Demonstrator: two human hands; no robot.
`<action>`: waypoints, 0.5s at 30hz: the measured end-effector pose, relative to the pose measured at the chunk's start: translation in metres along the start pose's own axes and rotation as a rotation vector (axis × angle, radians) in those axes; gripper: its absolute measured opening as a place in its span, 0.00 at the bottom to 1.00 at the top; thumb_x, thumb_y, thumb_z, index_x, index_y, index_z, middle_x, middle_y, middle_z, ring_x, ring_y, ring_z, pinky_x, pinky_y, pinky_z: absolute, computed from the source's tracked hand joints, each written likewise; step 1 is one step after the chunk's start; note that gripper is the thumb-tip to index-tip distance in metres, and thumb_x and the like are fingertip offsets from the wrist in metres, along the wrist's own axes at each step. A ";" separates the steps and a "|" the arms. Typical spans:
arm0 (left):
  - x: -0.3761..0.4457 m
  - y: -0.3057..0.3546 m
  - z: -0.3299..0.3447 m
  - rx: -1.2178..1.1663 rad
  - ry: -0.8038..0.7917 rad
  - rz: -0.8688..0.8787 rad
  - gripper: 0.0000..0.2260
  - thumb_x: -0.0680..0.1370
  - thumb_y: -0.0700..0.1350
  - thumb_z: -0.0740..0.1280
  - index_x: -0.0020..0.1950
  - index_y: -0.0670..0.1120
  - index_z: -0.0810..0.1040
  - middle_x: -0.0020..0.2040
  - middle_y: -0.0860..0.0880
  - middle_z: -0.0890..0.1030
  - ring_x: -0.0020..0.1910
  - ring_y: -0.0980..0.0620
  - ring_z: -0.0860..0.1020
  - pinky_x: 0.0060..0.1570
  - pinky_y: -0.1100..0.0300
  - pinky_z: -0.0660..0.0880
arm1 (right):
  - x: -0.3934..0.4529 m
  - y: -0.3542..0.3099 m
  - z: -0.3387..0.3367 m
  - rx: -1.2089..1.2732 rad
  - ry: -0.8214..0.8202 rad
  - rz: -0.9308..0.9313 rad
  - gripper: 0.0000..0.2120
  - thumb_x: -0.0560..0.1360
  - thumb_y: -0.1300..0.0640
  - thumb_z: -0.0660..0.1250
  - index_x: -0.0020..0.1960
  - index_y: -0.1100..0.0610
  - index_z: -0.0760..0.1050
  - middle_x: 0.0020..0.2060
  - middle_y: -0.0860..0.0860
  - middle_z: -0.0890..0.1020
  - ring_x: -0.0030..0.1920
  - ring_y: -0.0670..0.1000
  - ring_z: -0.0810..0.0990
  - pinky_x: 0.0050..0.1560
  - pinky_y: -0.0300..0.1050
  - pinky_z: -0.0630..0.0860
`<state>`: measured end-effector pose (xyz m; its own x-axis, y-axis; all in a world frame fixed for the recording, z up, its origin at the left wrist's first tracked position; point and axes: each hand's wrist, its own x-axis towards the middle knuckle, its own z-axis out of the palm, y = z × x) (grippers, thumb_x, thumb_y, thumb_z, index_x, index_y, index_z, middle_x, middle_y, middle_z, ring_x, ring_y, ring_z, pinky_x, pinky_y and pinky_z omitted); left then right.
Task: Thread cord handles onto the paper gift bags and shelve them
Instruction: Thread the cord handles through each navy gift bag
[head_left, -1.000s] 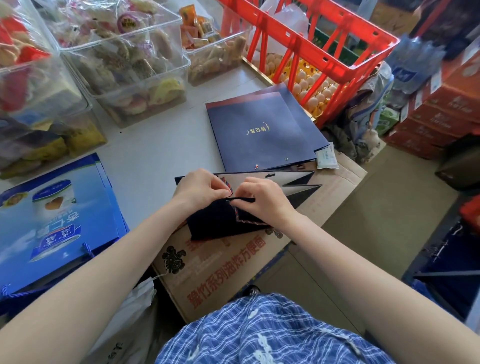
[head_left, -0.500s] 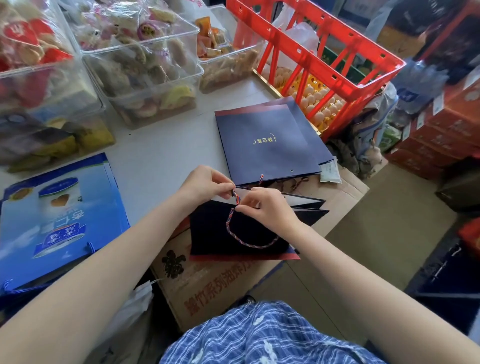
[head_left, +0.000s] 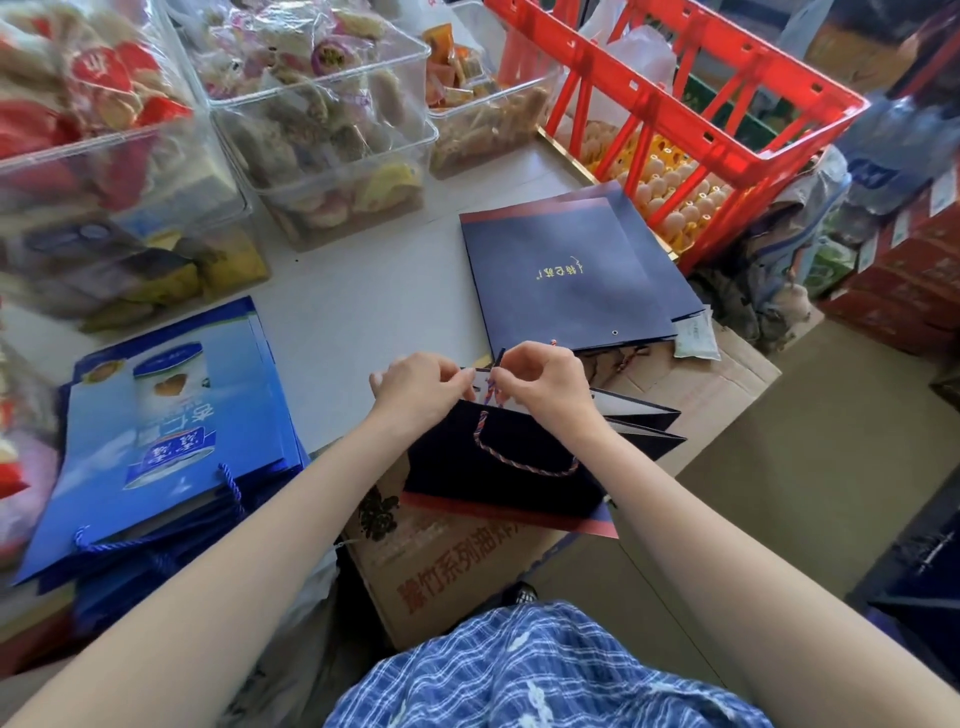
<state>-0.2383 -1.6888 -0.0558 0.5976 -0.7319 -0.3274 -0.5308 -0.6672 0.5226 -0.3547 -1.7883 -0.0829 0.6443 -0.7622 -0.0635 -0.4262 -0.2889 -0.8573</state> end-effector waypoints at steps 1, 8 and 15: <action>0.002 0.003 0.001 0.010 -0.015 -0.024 0.14 0.79 0.56 0.59 0.38 0.54 0.79 0.47 0.51 0.81 0.54 0.48 0.74 0.50 0.55 0.56 | -0.001 -0.001 0.001 0.013 0.006 0.002 0.05 0.70 0.63 0.70 0.38 0.56 0.77 0.32 0.53 0.82 0.35 0.50 0.79 0.43 0.43 0.76; 0.025 0.015 0.000 -0.087 -0.176 -0.144 0.23 0.75 0.62 0.57 0.29 0.51 0.81 0.52 0.50 0.78 0.59 0.48 0.72 0.65 0.53 0.62 | -0.008 -0.004 -0.004 0.298 -0.016 -0.006 0.08 0.69 0.67 0.71 0.38 0.55 0.79 0.32 0.52 0.83 0.33 0.48 0.81 0.38 0.38 0.75; 0.034 0.020 -0.026 -0.210 -0.359 -0.146 0.15 0.69 0.49 0.74 0.50 0.41 0.81 0.55 0.46 0.77 0.56 0.47 0.72 0.51 0.57 0.68 | -0.016 -0.006 -0.003 0.228 -0.051 -0.168 0.07 0.67 0.67 0.74 0.43 0.58 0.82 0.39 0.57 0.83 0.38 0.47 0.80 0.48 0.42 0.77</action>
<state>-0.2128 -1.7232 -0.0364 0.3911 -0.6582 -0.6433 -0.3000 -0.7520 0.5870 -0.3645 -1.7761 -0.0752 0.7270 -0.6832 0.0684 -0.1608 -0.2662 -0.9504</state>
